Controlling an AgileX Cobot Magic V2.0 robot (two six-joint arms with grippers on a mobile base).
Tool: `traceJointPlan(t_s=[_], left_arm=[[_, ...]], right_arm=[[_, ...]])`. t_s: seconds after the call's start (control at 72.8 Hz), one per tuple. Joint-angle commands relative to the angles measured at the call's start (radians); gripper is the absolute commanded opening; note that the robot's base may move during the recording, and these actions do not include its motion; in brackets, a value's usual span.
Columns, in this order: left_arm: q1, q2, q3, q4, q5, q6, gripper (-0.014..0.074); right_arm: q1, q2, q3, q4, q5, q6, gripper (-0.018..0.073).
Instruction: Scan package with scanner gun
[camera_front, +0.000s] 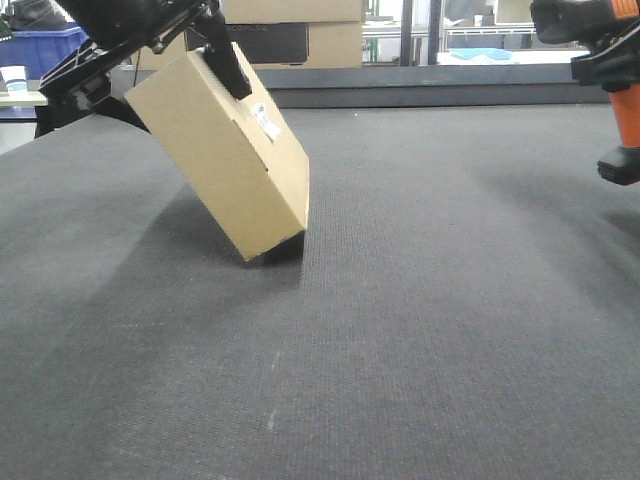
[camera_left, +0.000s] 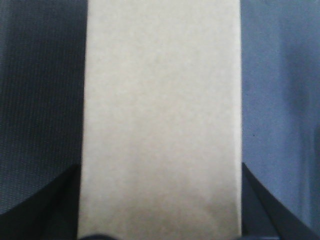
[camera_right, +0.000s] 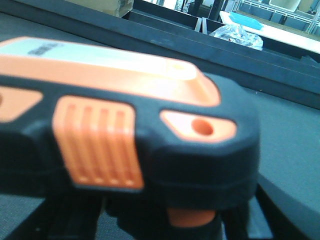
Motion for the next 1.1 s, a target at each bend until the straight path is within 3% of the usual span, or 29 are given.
traceJointPlan(t_s=[0.0, 0.11, 0.357, 0.494, 0.742, 1.085], left_arm=[[-0.006, -0.004, -0.003, -0.005, -0.021, 0.0, -0.0111], [-0.006, -0.004, -0.003, -0.005, -0.021, 0.0, -0.0111], [-0.006, -0.004, -0.003, -0.005, -0.018, 0.0, -0.0111], [-0.006, -0.004, -0.003, -0.005, -0.015, 0.0, -0.0111], [-0.006, -0.004, -0.003, -0.005, -0.015, 0.0, -0.0111], [-0.006, -0.004, -0.003, -0.005, -0.015, 0.0, -0.0111]], right_arm=[[-0.001, -0.021, -0.005, -0.001, -0.056, -0.012, -0.0168], [-0.001, -0.021, -0.005, 0.003, -0.062, 0.009, -0.0168], [-0.001, 0.01, -0.005, 0.022, -0.141, 0.365, -0.0168], [-0.001, 0.054, -0.005, 0.022, -0.193, 0.477, -0.0168], [-0.001, 0.123, -0.005, 0.022, -0.314, 0.505, -0.0168], [-0.001, 0.129, -0.007, 0.022, -0.28, 0.484, -0.0167]])
